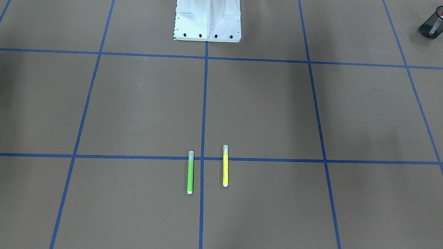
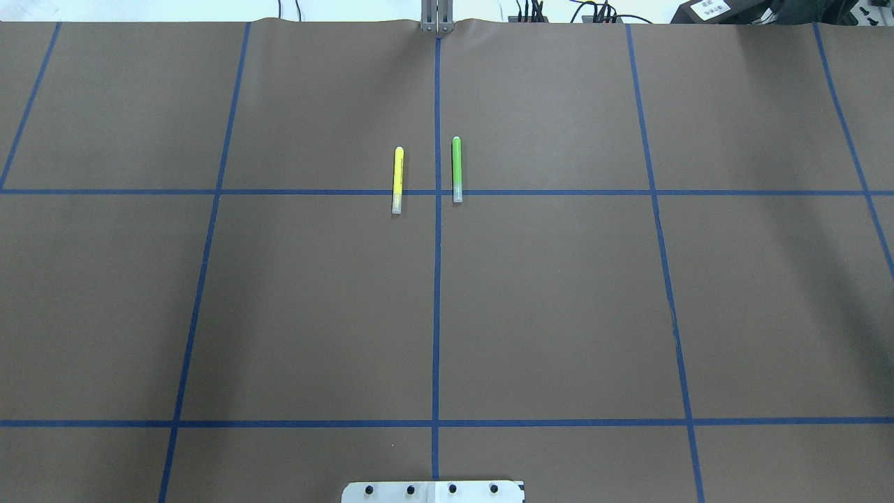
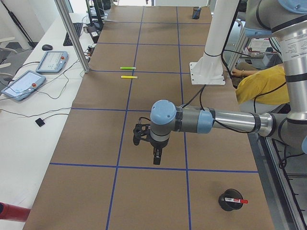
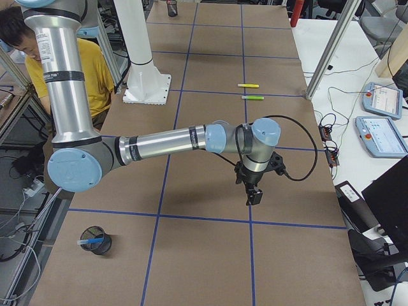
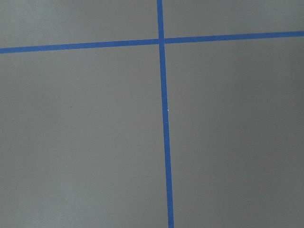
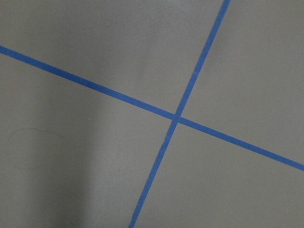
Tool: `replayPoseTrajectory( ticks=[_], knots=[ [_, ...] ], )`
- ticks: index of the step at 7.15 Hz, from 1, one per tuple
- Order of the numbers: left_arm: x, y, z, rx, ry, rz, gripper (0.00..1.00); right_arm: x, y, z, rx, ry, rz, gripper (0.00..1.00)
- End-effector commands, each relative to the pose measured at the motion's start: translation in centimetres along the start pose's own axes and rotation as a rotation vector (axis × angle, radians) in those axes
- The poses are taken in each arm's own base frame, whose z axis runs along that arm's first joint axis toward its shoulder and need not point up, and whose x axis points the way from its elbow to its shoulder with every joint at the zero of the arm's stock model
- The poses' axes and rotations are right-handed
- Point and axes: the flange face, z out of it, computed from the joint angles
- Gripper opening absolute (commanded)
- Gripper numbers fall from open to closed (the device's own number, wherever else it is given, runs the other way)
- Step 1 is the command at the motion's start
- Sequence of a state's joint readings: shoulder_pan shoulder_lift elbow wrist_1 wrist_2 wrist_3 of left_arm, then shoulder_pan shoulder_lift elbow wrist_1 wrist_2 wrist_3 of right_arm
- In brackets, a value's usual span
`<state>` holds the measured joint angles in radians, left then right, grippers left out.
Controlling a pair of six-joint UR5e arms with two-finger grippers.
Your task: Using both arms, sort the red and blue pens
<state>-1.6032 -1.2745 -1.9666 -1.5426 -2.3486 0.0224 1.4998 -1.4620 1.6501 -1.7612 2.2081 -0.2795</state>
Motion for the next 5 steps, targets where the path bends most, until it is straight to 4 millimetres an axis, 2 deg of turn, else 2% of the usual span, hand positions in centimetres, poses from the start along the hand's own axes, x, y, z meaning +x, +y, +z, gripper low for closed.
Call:
replayPoseTrajectory(
  ticks=[1, 2, 3, 5],
  knots=[
    [0.0, 0.0, 0.0, 0.0, 0.0, 0.0, 1.0, -0.9, 7.0, -0.1, 0.077, 0.007, 0.145, 1.0],
    [0.0, 0.0, 0.0, 0.0, 0.0, 0.0, 1.0, -1.2, 10.5, 0.9, 0.119, 0.01, 0.18, 1.0],
    [0.0, 0.0, 0.1, -0.001, 0.0, 0.0, 1.0, -0.6, 13.0, 2.7, 0.123, 0.011, 0.181, 1.0],
    [0.0, -0.1, 0.0, 0.002, 0.0, 0.0, 1.0, -0.3, 13.7, 3.4, 0.111, 0.007, 0.188, 1.0]
  ],
)
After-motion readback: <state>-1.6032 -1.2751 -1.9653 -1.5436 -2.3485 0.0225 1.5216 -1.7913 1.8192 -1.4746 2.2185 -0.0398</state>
